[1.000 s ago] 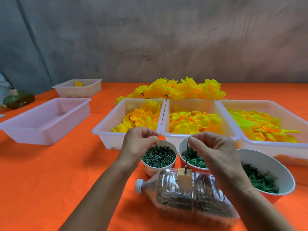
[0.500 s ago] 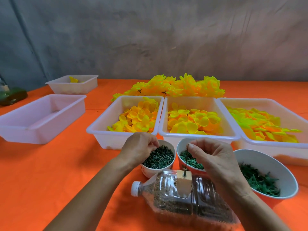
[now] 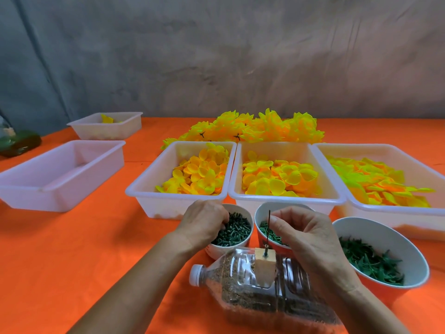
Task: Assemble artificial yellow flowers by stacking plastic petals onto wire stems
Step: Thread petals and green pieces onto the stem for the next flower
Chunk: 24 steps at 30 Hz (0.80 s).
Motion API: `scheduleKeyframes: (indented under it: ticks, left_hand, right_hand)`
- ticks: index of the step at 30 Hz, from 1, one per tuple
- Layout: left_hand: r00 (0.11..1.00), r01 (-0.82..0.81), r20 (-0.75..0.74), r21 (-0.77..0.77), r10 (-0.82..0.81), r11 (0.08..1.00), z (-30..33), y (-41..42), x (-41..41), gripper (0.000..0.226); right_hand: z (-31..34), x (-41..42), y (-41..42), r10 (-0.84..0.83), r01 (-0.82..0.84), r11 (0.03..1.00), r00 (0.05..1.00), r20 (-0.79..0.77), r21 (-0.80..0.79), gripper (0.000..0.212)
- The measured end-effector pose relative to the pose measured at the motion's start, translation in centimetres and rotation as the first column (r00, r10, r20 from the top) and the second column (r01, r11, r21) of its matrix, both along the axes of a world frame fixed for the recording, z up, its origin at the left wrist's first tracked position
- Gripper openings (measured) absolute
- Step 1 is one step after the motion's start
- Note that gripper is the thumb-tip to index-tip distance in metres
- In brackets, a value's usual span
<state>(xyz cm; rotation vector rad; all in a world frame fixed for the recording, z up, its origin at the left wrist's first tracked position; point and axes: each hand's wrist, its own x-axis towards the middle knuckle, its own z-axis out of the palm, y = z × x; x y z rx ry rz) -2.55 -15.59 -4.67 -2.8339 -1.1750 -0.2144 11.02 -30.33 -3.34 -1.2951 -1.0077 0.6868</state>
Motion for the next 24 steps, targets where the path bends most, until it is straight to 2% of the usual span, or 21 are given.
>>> scheduleKeyframes:
  ticks: [9,12,15,17,19,21,24]
  left_hand:
    - [1.000,-0.021,0.019,0.028,0.020,0.999,-0.2,-0.1,0.1,0.021]
    - [0.993,-0.039,0.111,-0.004,0.039,0.999,-0.6,0.2,-0.1,0.020]
    - [0.959,-0.059,0.275,-0.056,0.073,0.997,-0.6,0.4,-0.4,0.016]
    - [0.891,-0.052,0.439,-0.149,0.113,0.988,-0.5,0.5,-0.7,0.010]
    - [0.769,0.028,0.606,-0.353,0.205,0.935,0.0,0.3,-1.0,0.009]
    - [0.603,0.220,0.723,-0.558,0.337,0.800,0.6,-0.3,-1.3,0.018]
    - [0.448,0.441,0.746,-0.663,0.492,0.605,1.7,-1.3,-1.1,0.022]
  right_hand:
    - [-0.2,0.2,0.1,-0.012,0.012,1.000,1.000,0.020,-0.004,0.013]
    - [-0.2,0.3,0.1,-0.026,0.026,1.000,1.000,0.013,-0.003,0.014]
    - [-0.1,0.3,0.1,-0.025,0.025,1.000,1.000,0.011,-0.008,0.014]
    - [0.0,0.2,0.1,-0.022,0.023,1.000,1.000,0.020,-0.009,0.014]
    - [0.1,0.2,0.1,-0.022,0.023,1.000,1.000,0.020,-0.011,0.015]
    - [0.1,0.2,0.2,-0.019,0.019,1.000,1.000,0.021,-0.019,0.015]
    - [0.5,0.1,0.2,-0.010,0.010,1.000,1.000,0.016,-0.024,0.014]
